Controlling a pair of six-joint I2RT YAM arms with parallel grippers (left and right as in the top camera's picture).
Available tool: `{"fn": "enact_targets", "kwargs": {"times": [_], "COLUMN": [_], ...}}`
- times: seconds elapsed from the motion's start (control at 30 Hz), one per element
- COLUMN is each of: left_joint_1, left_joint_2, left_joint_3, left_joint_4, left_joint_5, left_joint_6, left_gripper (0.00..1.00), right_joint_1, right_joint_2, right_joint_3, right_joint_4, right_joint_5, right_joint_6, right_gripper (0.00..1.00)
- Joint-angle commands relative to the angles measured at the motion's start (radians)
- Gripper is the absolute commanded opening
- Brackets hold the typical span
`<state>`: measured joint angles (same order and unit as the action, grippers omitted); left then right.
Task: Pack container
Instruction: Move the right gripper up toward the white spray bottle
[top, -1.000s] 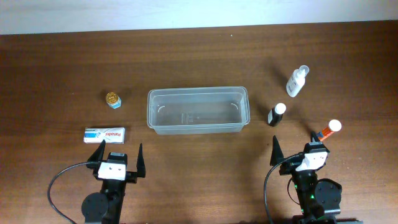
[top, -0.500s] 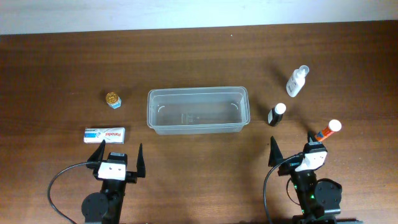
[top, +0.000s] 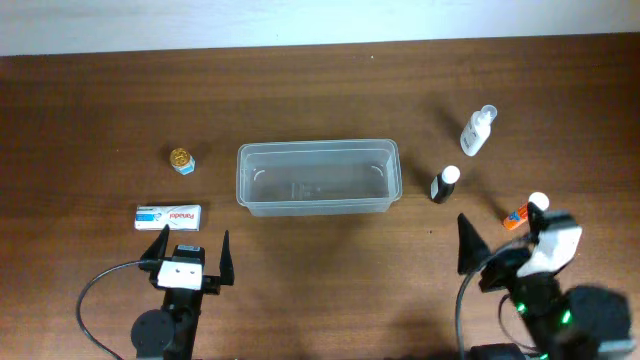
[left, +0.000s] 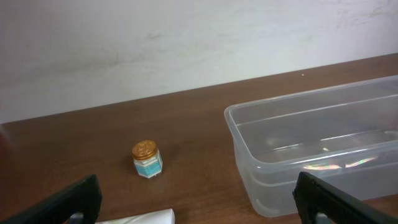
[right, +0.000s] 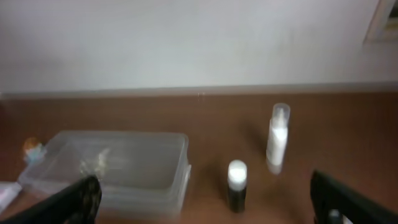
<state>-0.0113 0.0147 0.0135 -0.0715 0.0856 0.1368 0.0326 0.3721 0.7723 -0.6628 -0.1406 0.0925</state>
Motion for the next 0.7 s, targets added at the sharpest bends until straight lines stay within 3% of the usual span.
{"fn": "enact_targets", "kwargs": {"times": [0.0, 0.2, 0.3, 0.67], "left_joint_1": [0.006, 0.006, 0.006, 0.006], "left_joint_2": [-0.010, -0.010, -0.010, -0.010], "left_joint_3": [-0.005, -0.005, -0.005, -0.005], "left_joint_4": [-0.004, -0.004, -0.004, -0.004], "left_joint_5": [-0.006, -0.006, -0.006, -0.006], "left_joint_6": [0.015, 0.015, 0.015, 0.015], "left_gripper": [0.99, 0.99, 0.99, 1.00], "right_joint_1": [0.006, 0.006, 0.006, 0.006], "right_joint_2": [0.233, 0.580, 0.697, 0.960], "right_joint_3": [0.253, 0.685, 0.813, 0.846], "right_joint_4": [-0.163, -0.544, -0.634, -0.668], "right_joint_5": [-0.011, -0.076, -0.079, -0.106], "right_joint_6": [0.021, 0.020, 0.017, 0.030], "right_gripper": [0.98, 0.98, 0.98, 0.98]}}
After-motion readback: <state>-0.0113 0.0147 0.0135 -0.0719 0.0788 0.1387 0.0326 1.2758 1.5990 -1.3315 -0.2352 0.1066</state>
